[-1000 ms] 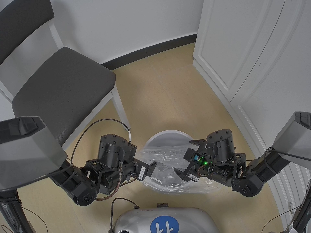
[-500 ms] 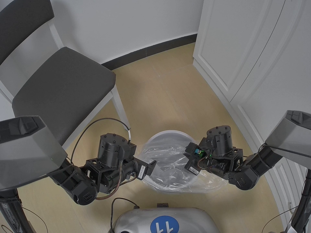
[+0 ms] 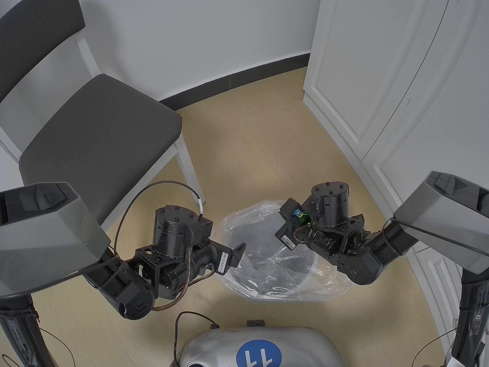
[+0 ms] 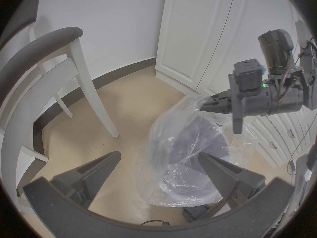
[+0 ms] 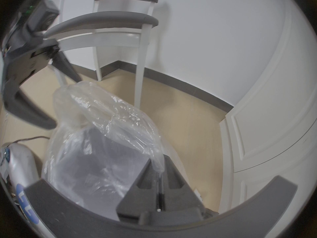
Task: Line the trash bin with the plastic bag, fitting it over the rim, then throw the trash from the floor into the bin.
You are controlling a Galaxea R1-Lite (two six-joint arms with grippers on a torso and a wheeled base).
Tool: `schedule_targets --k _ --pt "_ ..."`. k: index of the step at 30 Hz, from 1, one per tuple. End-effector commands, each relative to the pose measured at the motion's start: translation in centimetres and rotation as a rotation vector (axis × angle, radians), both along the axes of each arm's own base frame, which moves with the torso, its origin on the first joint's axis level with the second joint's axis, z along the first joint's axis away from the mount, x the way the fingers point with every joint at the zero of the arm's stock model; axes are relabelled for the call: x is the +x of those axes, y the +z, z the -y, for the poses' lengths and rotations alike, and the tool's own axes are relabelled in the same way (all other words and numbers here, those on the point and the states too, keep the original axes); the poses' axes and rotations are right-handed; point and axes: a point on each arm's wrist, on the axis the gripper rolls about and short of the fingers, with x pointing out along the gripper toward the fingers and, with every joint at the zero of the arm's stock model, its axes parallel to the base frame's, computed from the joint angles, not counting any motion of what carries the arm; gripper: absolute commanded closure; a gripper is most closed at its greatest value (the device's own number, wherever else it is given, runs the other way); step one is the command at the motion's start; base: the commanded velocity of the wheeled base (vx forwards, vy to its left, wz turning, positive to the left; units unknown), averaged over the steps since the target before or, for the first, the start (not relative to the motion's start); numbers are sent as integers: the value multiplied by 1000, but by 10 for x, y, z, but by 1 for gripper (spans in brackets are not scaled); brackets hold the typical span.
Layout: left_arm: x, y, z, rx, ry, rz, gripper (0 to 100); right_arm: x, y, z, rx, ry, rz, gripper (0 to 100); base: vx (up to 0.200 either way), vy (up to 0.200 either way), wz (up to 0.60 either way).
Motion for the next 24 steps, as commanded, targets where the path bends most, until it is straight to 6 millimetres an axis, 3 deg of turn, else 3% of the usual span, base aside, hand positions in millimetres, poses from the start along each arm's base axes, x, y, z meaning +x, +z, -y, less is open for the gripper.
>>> schedule_targets --k 1,12,24 --pt "3 -2 0 -3 5 3 0 21 -20 -4 4 -30 -3 100 0 0 0" --pt "5 0 3 -30 6 42 0 48 -22 -11 106 -104 123 100 0 0 0" --pt "2 0 4 -28 -2 40 0 62 -20 -20 176 -102 198 100 0 0 0"
